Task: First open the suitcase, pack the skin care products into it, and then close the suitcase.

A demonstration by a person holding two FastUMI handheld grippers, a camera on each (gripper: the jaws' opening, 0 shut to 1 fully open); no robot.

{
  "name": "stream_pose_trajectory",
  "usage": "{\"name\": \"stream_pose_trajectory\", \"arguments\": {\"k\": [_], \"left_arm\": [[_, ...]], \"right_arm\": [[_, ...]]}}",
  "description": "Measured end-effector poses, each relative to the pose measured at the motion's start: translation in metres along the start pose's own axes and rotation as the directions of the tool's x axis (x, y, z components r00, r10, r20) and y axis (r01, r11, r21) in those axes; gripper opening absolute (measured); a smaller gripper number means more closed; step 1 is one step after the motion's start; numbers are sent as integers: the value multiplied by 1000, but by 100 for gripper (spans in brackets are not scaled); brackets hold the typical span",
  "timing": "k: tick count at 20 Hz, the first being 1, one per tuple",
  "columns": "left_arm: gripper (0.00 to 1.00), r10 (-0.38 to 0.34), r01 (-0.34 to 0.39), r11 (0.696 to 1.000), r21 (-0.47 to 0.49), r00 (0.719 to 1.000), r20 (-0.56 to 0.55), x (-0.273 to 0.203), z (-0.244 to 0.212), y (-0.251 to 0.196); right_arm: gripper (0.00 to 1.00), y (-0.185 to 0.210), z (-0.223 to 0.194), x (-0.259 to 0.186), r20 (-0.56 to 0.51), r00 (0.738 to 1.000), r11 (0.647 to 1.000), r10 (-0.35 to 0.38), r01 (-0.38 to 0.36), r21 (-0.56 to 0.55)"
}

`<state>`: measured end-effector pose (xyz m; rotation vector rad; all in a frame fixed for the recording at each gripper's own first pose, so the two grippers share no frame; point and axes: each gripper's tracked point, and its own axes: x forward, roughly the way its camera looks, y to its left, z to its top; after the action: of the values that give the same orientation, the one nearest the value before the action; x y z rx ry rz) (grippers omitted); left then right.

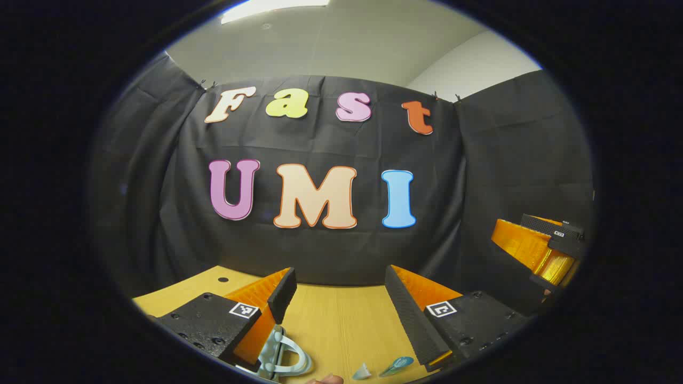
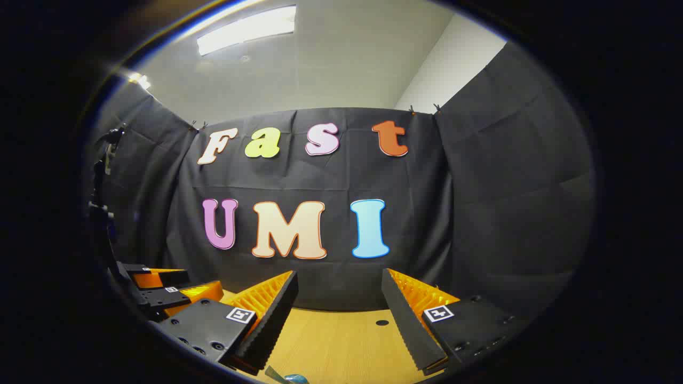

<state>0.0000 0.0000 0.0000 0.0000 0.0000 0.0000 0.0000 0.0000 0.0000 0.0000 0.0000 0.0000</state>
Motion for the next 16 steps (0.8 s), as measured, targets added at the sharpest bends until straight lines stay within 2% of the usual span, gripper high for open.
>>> {"name": "stream_pose_trajectory", "arguments": {"k": [3, 6, 8, 11, 15, 16], "left_arm": [[98, 59, -59, 998, 3, 998, -27, 0, -16, 5], [98, 146, -141, 987, 72, 986, -78, -2, -41, 23], [98, 174, -161, 981, 107, 978, -119, -3, -61, 32], [98, 165, -141, 983, 117, 961, -221, 2, -102, 40], [98, 159, -125, 986, 109, 903, -398, 4, -160, 61], [98, 161, -127, 986, 106, 880, -446, 4, -177, 68]], "right_arm": [[98, -1, -8, 1, 3, 998, 998, 59, -59, -24], [98, 4, -23, 1, -7, 990, 990, 138, -138, -33], [98, 4, -33, 5, -30, 987, 988, 156, -156, -16], [98, -5, -39, 12, -41, 992, 992, 123, -123, -1], [98, -12, -53, 22, -84, 996, 999, 42, -41, 14], [98, -17, -58, 25, -103, 995, 1000, 17, -16, 6]]}}
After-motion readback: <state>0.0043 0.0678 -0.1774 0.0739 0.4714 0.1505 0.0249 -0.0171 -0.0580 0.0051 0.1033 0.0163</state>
